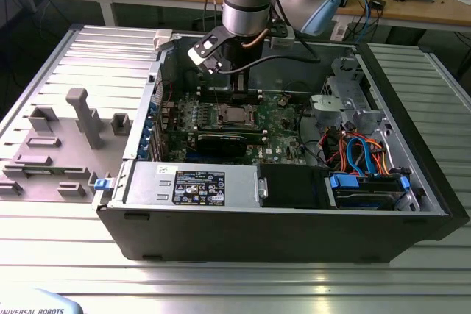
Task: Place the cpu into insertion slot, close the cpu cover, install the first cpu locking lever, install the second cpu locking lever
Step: 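Close the cpu cover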
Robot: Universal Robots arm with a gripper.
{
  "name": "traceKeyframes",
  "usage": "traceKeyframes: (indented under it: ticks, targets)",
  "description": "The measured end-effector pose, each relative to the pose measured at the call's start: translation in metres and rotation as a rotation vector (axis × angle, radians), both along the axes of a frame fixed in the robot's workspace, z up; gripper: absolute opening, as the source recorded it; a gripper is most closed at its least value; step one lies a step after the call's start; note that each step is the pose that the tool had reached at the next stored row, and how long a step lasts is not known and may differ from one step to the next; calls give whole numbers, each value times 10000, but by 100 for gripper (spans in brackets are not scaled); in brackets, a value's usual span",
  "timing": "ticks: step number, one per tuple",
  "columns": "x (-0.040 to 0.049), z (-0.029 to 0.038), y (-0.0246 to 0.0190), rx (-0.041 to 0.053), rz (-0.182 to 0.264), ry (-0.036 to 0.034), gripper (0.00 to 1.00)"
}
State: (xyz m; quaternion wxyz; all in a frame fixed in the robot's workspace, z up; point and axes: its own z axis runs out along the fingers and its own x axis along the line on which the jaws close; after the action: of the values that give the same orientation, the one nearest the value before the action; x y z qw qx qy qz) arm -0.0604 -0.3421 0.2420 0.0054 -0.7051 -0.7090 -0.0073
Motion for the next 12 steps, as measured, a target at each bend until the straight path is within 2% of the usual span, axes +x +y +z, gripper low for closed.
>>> traceKeyframes:
  ticks: [12]
  targets:
    - [-4,-2,0,1,-2,0,11]
